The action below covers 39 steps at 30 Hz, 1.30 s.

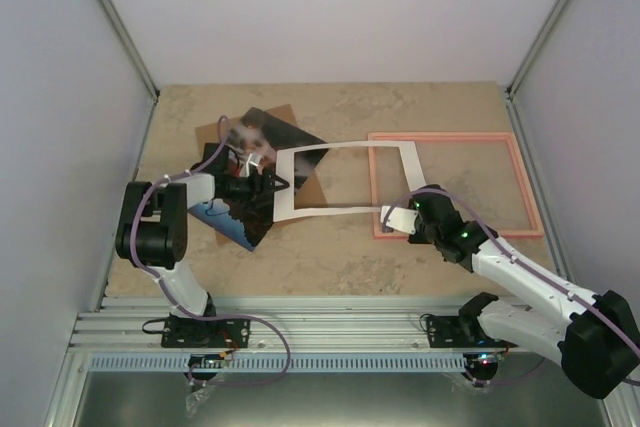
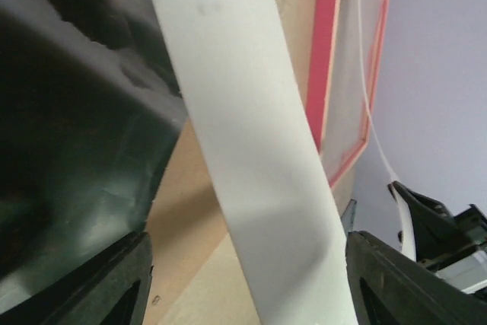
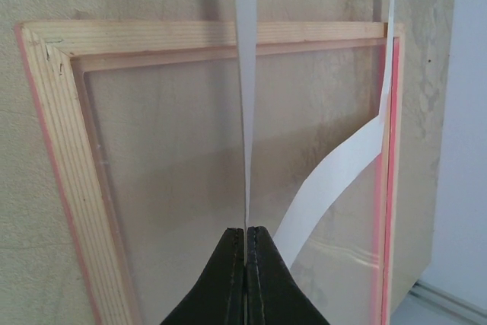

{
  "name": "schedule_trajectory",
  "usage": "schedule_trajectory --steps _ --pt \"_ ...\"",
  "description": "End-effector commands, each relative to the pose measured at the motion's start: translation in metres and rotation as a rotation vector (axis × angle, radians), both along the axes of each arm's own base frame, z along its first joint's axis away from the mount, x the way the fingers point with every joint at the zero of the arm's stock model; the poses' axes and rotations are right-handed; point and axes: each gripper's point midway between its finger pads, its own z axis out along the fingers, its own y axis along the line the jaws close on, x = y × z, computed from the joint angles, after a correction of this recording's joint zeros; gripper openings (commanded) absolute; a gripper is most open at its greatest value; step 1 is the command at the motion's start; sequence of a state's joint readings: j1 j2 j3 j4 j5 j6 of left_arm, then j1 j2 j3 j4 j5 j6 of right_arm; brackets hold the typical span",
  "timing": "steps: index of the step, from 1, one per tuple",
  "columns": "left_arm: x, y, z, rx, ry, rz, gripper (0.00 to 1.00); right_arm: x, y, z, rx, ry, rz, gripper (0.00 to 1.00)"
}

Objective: Put the photo into the frame

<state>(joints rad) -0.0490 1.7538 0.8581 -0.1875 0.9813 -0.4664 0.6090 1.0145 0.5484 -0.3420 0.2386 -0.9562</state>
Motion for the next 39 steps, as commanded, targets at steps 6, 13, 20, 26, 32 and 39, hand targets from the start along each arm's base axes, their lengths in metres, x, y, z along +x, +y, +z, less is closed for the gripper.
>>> schedule_trajectory --steps 6,13,20,26,32,39 --pt "0.003 -0.016 0.012 -0.08 -0.045 -0.043 0.33 -0.001 0.009 -0.003 0.021 0.024 0.018 0.02" --pt "0.011 -0.005 0.009 0.032 -0.088 -0.008 0.0 -0.029 0.015 -0.012 0.081 0.288 0.019 0.63" --pt "0.02 0.004 -0.001 0.116 -0.104 0.031 0.0 -0.04 -0.016 0.004 0.242 0.562 -0.06 0.94" --pt "0.026 0.002 0.005 0.106 -0.119 0.03 0.0 0.017 -0.078 0.016 0.46 0.644 -0.36 0.93" --pt "0.029 0.0 0.009 0.112 -0.14 0.022 0.0 0.081 -0.173 -0.006 0.603 0.664 -0.763 0.88" --pt "0.028 -0.006 0.018 0.121 -0.187 0.002 0.0 0.122 -0.273 -0.024 0.616 0.639 -1.01 0.81"
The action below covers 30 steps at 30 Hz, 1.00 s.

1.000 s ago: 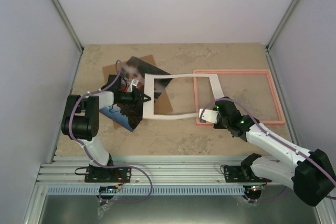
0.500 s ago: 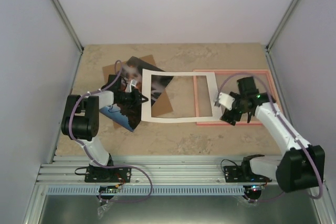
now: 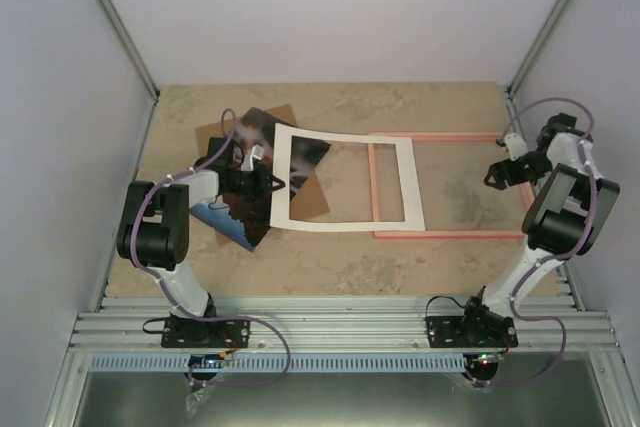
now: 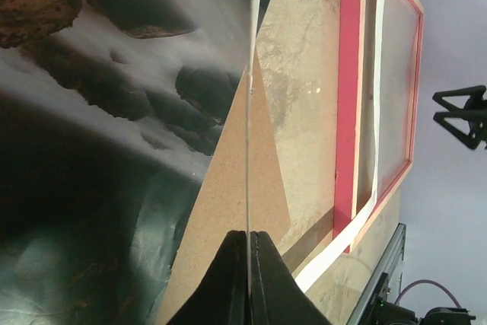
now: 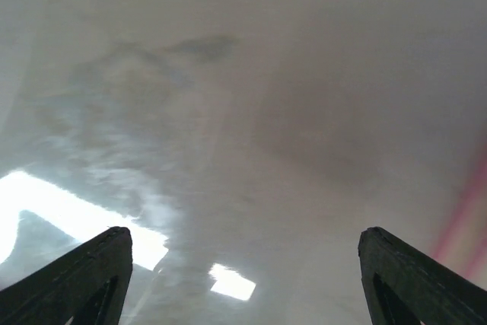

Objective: Put the photo into the frame

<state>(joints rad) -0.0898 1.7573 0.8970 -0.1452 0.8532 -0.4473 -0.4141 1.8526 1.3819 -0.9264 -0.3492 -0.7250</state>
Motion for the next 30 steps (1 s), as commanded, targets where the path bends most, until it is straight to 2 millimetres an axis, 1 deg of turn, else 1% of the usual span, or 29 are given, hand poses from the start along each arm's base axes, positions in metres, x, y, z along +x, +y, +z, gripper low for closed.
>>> schedule_trajectory --steps 1,3,4,7,10,15,18,21,26,28,30 --pt "0.006 -0.002 0.019 0.015 -0.084 -0.013 0.0 0.018 -0.053 0.005 -0.036 0.009 -0.123 0.78" --pt "0.005 -0.003 0.019 0.011 -0.084 -0.016 0.0 0.023 -0.076 -0.003 -0.08 0.019 -0.146 0.72" --pt "0.005 -0.003 0.019 0.01 -0.084 -0.015 0.0 0.025 -0.086 -0.003 -0.101 0.012 -0.158 0.69" --pt "0.004 -0.003 0.021 0.011 -0.089 -0.014 0.0 0.028 -0.109 -0.013 -0.171 0.033 -0.183 0.61" --pt "0.004 -0.003 0.022 0.011 -0.094 -0.015 0.0 0.029 -0.122 -0.021 -0.22 0.049 -0.198 0.55" --pt "0.002 -0.003 0.022 0.01 -0.093 -0.015 0.0 0.028 -0.135 -0.035 -0.264 0.067 -0.218 0.53" --pt "0.002 -0.003 0.022 0.007 -0.092 -0.017 0.0 0.026 -0.134 -0.044 -0.244 0.084 -0.221 0.49" --pt "0.001 -0.003 0.021 0.008 -0.091 -0.02 0.0 0.025 -0.126 -0.052 -0.193 0.103 -0.219 0.45" --pt "0.002 -0.005 0.025 -0.002 -0.102 -0.031 0.0 0.019 -0.105 -0.063 -0.077 0.143 -0.22 0.32" --pt "0.003 -0.005 0.03 -0.006 -0.114 -0.036 0.0 0.015 -0.095 -0.066 -0.03 0.16 -0.221 0.25" --pt "0.004 -0.006 0.037 -0.009 -0.134 -0.036 0.0 0.012 -0.084 -0.067 0.013 0.173 -0.22 0.2"
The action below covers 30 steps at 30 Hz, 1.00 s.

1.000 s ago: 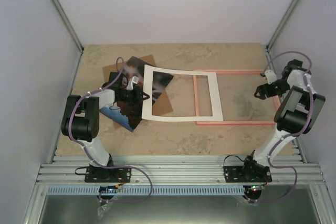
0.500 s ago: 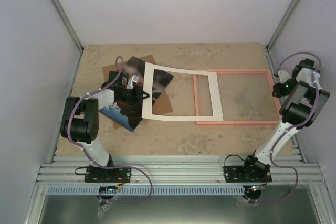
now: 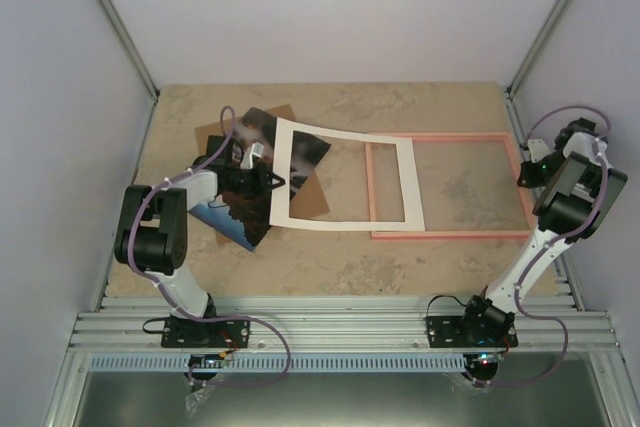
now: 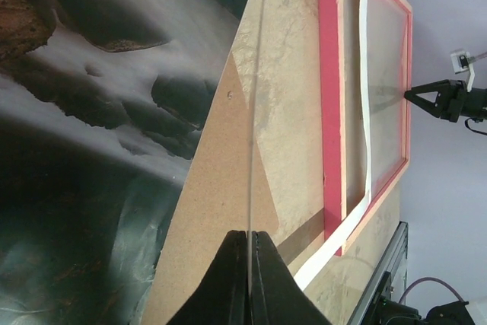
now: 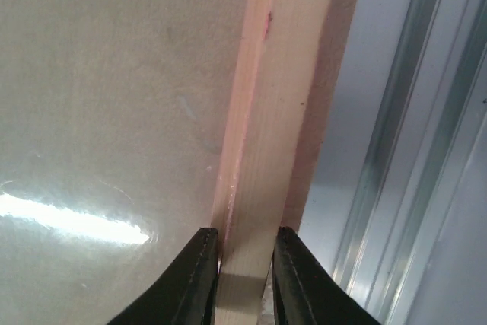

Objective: Put the photo into the frame

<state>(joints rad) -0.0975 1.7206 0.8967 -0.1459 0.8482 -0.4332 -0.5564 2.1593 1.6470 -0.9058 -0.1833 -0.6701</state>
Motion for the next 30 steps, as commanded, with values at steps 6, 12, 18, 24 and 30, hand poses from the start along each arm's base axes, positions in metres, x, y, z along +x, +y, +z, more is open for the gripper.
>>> schedule_trajectory --steps 6,12,18,24,30 --pt "0.005 -0.002 0.04 -0.008 -0.132 -0.02 0.0 -0.021 0.061 -0.016 0.233 0.064 -0.035 0.16" --pt "0.005 -0.002 0.041 0.0 -0.124 -0.02 0.0 -0.032 0.103 -0.019 0.345 0.095 -0.138 0.09" --pt "0.005 -0.001 0.049 0.004 -0.144 -0.02 0.0 -0.037 0.113 -0.021 0.361 0.084 -0.268 0.01" --pt "0.017 -0.001 0.065 -0.009 -0.191 -0.038 0.0 -0.025 0.141 -0.013 0.396 0.041 -0.311 0.0" --pt "0.021 -0.004 0.061 -0.032 -0.165 -0.044 0.0 -0.015 0.192 -0.001 0.429 0.014 -0.252 0.13"
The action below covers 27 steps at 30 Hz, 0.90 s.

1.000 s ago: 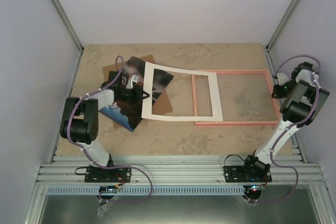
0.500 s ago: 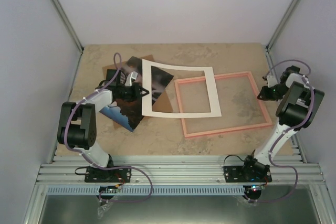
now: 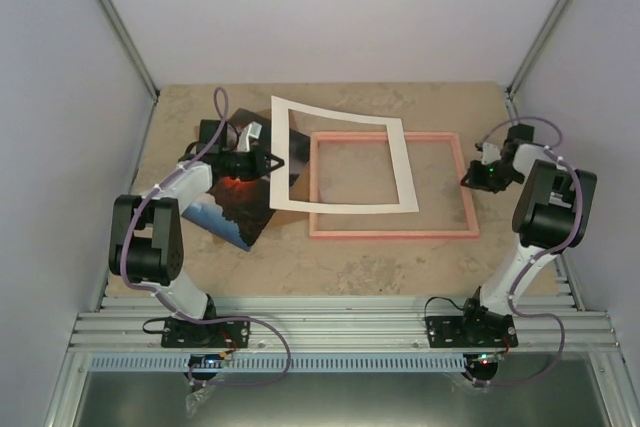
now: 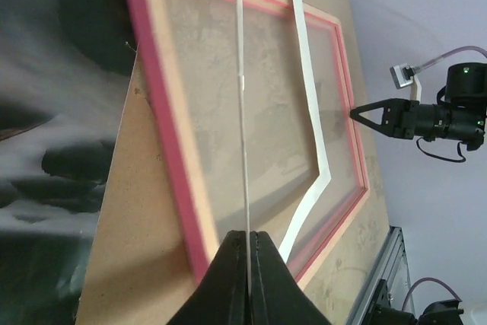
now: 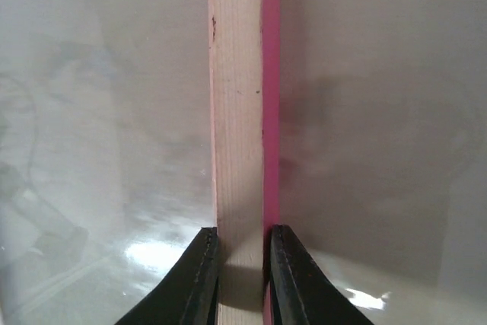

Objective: Put the photo into the frame

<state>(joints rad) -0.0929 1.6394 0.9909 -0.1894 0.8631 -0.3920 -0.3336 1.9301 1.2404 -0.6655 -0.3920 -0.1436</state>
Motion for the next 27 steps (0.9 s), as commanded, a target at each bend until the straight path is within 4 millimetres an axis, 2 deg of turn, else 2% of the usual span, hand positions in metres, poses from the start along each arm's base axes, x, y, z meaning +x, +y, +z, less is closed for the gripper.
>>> schedule_trajectory --steps 1,3,8,11,15,16,18,19,24,27 --pt "0.003 -0.003 0.001 -0.027 0.012 -0.017 0.0 -0.01 0.052 0.002 0.15 0.042 -0.007 0.19" --pt "0.003 -0.005 -0.004 -0.044 0.036 -0.011 0.0 -0.01 0.057 0.01 0.181 0.026 -0.014 0.24" --pt "-0.006 -0.017 -0.012 -0.074 0.078 -0.026 0.0 -0.023 0.064 0.013 0.215 0.024 -0.044 0.23" --pt "-0.018 -0.022 -0.016 -0.089 0.107 -0.045 0.0 -0.031 0.065 0.01 0.213 0.031 -0.063 0.23" --pt "-0.038 -0.023 -0.022 -0.116 0.165 -0.043 0.0 -0.032 0.063 0.015 0.201 0.018 -0.083 0.24" --pt "-0.041 -0.024 -0.021 -0.129 0.167 -0.04 0.0 -0.031 0.062 0.016 0.196 0.013 -0.085 0.27" --pt "-0.046 -0.024 -0.02 -0.129 0.169 -0.032 0.0 -0.029 0.061 0.02 0.191 -0.003 -0.084 0.41" --pt "-0.049 -0.025 -0.022 -0.126 0.173 -0.032 0.0 -0.028 0.061 0.022 0.192 -0.01 -0.08 0.43" --pt "-0.051 -0.032 -0.035 -0.098 0.186 -0.039 0.0 -0.024 0.061 0.037 0.181 -0.067 -0.062 0.45" --pt "-0.047 -0.037 -0.039 -0.087 0.191 -0.047 0.0 -0.025 0.059 0.038 0.175 -0.076 -0.057 0.45"
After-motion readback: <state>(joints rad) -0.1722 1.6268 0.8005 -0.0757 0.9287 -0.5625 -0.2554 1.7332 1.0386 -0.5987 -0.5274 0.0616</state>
